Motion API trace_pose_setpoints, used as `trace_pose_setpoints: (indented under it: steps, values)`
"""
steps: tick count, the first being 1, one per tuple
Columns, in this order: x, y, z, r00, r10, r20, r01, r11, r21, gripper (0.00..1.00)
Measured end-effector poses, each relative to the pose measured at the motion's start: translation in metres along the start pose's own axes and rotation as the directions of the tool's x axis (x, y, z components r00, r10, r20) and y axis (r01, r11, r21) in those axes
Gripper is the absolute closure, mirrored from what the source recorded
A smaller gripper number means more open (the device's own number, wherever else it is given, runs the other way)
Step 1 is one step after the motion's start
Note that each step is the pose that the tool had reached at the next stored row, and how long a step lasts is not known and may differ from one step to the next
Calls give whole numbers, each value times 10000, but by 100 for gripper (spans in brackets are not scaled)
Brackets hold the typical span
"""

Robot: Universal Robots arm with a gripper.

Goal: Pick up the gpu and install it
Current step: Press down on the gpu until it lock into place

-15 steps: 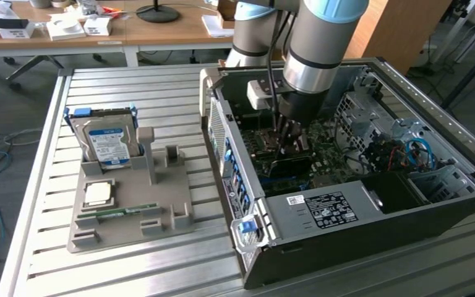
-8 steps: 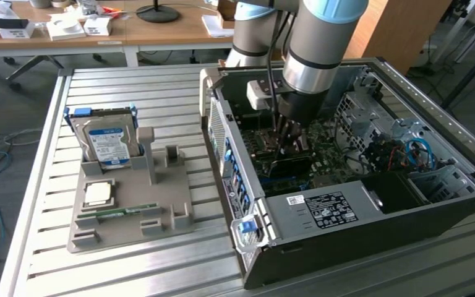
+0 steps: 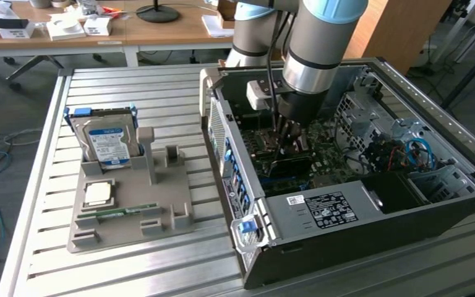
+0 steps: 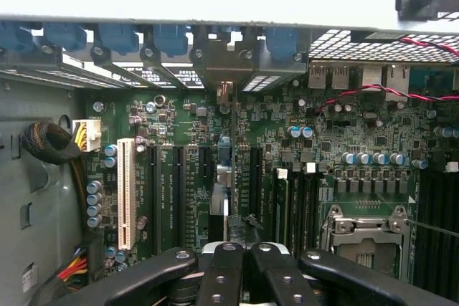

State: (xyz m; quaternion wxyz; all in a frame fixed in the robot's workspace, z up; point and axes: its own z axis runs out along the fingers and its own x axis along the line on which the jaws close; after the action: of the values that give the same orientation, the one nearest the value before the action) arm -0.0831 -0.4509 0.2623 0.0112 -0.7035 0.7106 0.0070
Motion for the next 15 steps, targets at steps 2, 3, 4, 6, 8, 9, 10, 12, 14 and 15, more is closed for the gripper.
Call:
trace_pose_setpoints:
  steps: [2,3,4,6,8,9,10,12,14,15]
  values:
    - [-2,0,-12,10000,1,11,-1,10000,5,89]
    - [-1,0,-31,10000,1,5,-1,10000,3,89]
    - [-1,0,-50,10000,1,-1,-1,10000,0,89]
    - [-3,0,-94,10000,1,1,-1,10000,1,89]
    - [-4,-1,-137,10000,1,0,-1,10000,1,89]
    - [-4,-1,-160,10000,1,0,-1,10000,0,89]
    - [-5,-1,-183,10000,0,0,0,10000,1,89]
    - [-6,-1,-239,10000,1,0,-1,10000,0,89]
    - [-8,-2,-298,10000,0,1,0,10000,0,89]
    - [-9,-2,-331,10000,1,0,-1,10000,1,89]
